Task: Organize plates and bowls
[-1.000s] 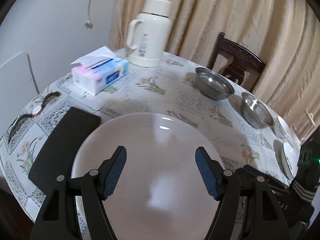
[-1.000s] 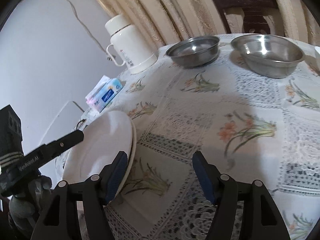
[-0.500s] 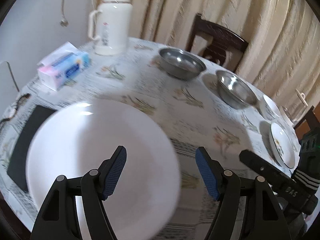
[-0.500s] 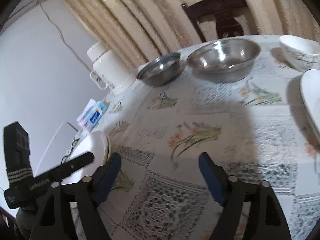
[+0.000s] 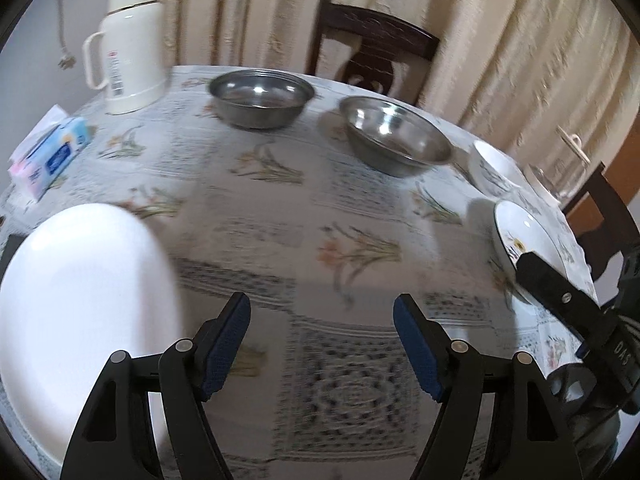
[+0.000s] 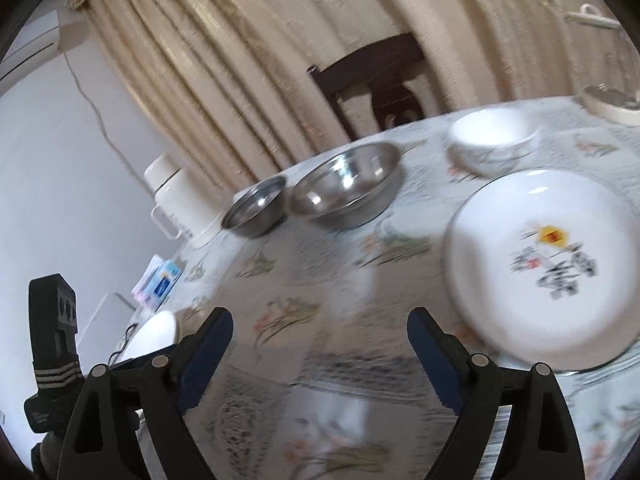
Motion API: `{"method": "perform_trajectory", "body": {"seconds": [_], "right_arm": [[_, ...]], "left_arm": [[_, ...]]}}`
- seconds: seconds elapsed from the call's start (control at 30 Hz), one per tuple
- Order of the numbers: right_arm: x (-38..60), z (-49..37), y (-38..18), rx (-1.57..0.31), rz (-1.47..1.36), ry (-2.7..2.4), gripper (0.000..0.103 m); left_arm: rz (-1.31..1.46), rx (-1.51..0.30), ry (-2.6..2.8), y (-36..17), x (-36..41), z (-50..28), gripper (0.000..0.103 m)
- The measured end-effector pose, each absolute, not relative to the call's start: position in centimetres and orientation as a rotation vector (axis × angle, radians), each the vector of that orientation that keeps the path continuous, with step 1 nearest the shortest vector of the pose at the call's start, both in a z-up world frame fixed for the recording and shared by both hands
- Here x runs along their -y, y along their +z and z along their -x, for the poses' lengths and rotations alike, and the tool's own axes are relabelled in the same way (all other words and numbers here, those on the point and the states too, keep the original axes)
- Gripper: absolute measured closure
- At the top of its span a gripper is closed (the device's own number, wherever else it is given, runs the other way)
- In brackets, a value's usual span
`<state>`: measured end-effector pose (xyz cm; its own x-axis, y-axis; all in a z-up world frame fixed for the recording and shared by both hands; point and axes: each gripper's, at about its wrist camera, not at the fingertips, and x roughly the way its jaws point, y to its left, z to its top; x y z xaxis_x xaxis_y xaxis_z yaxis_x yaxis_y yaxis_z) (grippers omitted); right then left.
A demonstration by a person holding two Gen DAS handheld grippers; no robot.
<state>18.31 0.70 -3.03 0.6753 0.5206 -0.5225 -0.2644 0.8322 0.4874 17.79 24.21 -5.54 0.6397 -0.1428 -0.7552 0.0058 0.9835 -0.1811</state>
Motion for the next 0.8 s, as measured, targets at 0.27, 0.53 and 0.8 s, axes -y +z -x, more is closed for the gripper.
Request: {"method": "perform_trajectory", "body": {"seconds": [0.27, 0.53, 0.8], "right_arm": [[4.7, -18.3, -2.1, -0.639, -0.386, 0.34, 0.012], [10.8, -18.6, -2.6, -0.631, -0.408, 0.178, 0.012], [14.7, -19.7, -3.7, -0.668, -0.399, 0.098, 0.014]], "left_arm": [[0.132, -0.892, -0.146, -5.8, -19.5, -19.7, 0.028], [0.117, -0.925, -0.197, -6.1, -15.6, -21.6, 0.028], [0.138, -0.958, -0.235, -6.9, -12.4, -23.7, 0.028]]}}
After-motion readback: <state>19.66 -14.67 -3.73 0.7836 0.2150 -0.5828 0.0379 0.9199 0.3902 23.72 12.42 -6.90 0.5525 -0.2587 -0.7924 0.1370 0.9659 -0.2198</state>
